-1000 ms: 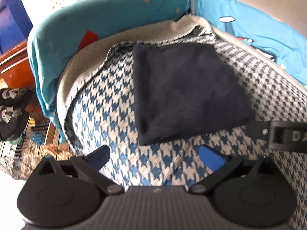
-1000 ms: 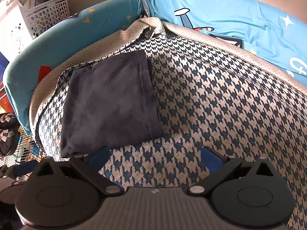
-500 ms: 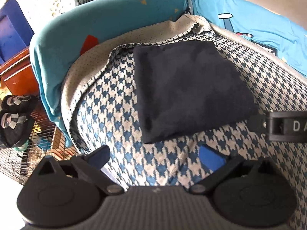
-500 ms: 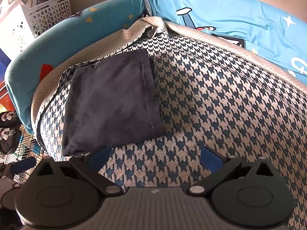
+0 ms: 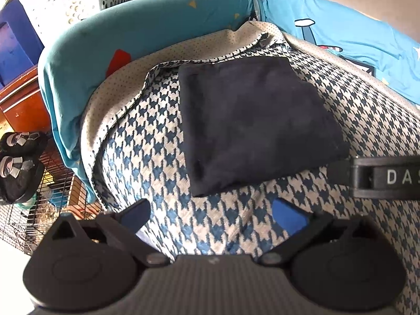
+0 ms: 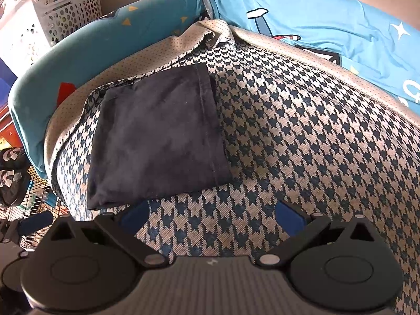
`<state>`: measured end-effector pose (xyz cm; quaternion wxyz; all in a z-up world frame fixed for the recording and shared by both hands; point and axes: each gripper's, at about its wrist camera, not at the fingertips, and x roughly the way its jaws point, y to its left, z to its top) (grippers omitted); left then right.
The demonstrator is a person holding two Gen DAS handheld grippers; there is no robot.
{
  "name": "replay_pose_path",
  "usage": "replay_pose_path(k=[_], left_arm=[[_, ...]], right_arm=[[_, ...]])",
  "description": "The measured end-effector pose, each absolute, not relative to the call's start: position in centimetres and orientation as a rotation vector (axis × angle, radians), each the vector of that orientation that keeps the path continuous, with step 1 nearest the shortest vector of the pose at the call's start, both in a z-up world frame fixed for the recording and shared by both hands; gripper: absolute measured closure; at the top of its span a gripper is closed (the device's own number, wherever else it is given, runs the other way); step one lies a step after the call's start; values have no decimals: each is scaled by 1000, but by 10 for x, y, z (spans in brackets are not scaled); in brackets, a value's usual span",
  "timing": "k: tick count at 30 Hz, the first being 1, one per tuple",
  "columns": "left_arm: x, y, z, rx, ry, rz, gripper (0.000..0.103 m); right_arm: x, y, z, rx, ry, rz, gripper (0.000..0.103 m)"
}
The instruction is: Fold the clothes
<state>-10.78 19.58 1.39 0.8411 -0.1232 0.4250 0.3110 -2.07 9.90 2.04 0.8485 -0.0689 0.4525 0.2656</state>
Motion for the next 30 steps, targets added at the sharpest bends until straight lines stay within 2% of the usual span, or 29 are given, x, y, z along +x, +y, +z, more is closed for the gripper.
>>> replay_pose_path(k=[30], left_arm=[[-109,198,12,-268,898,671,0]], right_arm=[[-22,101,19,-155,957,571,0]])
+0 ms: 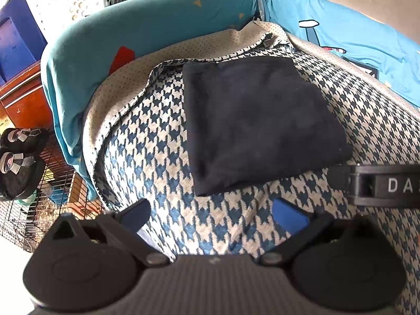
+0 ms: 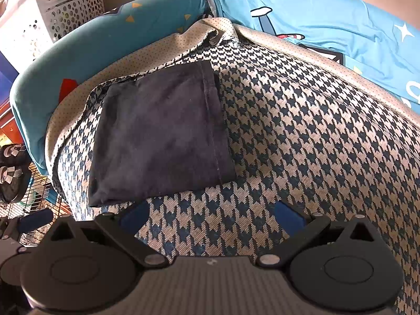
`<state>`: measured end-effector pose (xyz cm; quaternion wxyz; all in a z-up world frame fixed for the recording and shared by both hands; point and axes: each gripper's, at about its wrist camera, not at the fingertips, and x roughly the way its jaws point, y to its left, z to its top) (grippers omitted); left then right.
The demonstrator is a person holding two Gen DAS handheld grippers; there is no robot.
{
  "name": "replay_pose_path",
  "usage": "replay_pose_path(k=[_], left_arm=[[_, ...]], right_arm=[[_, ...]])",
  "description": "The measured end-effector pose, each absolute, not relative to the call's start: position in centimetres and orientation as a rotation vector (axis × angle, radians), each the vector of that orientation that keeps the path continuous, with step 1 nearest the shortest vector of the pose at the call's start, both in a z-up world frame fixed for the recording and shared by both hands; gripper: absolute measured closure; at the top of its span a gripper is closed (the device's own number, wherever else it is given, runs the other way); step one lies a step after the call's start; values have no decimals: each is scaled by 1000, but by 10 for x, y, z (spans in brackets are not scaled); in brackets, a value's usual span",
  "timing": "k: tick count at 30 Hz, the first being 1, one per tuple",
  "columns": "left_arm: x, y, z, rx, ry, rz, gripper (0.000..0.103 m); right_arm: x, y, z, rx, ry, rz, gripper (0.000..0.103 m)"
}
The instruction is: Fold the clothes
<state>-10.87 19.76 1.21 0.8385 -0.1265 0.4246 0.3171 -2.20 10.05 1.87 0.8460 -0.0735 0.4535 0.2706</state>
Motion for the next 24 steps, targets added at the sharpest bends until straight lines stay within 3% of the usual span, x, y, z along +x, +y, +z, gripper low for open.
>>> replay_pose_path(k=[24], left_arm=[[-112,196,12,-259,889,684,0]], right_arm=[[-22,101,18,-158,960,567,0]])
